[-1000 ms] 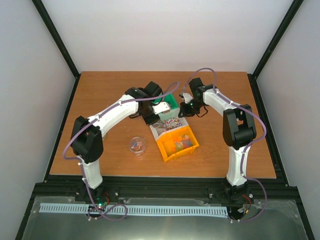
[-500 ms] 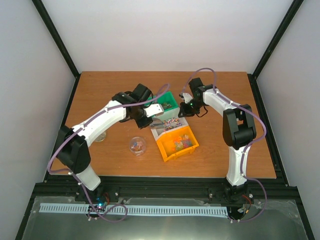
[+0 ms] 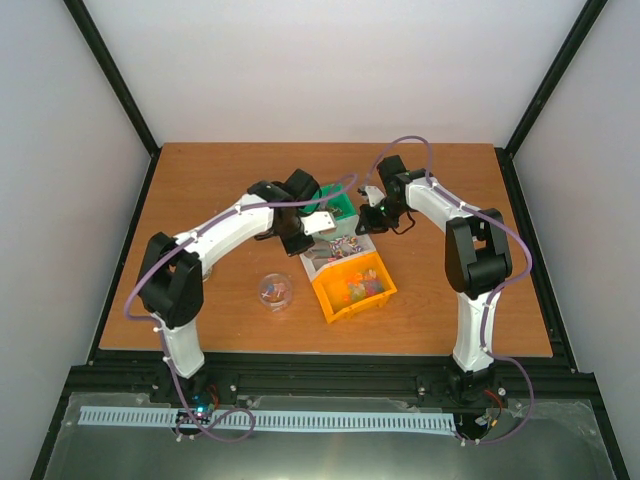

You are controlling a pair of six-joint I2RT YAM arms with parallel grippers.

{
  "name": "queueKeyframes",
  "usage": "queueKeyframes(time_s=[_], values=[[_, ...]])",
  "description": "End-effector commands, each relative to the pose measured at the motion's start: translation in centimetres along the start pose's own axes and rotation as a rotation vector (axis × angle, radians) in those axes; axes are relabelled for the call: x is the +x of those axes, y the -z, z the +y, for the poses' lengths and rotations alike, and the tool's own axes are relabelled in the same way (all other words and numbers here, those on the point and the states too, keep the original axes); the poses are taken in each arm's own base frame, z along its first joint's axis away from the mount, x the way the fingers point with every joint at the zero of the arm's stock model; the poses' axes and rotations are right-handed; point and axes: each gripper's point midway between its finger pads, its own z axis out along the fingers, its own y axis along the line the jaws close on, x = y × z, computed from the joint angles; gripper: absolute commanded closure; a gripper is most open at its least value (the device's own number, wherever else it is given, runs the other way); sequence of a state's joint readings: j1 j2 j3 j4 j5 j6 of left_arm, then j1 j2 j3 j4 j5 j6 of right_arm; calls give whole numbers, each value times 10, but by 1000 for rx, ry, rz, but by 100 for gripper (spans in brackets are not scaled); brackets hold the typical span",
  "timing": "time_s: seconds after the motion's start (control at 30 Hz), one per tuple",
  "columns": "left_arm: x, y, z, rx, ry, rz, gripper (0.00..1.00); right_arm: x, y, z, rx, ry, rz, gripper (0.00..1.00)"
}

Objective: Pack the candies

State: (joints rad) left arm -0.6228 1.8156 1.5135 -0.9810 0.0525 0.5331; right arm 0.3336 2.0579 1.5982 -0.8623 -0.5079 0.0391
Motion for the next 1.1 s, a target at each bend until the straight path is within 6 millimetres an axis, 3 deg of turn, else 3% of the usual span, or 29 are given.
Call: queueKeyframes(time_s=[0.0,0.13,0.33,0.47,0.67,0.9,1.07], values=[[-3,-5,3,-9,21,34,99,1,-12,-1,-10,-11,20,97],[-16,-13,0,23,44,-18,99,1,-13,0,-18,-9,22,97],[-44,-10,0,44,92,-152,99,2,-14,0,-22,-13,24,97],[-50,-14,4,44,104,-149,99,2,-14,0,-18,-13,24,97],[-29,2,3,7,60,-92,99,2,-12,-2,-1,-13,20,97],[-5,38,3,-47,47,-25,99,2,-12,-6,14,-21,20,97],[13,43,-2,-21,39,70,99,1,-13,-6,12,-19,20,97]])
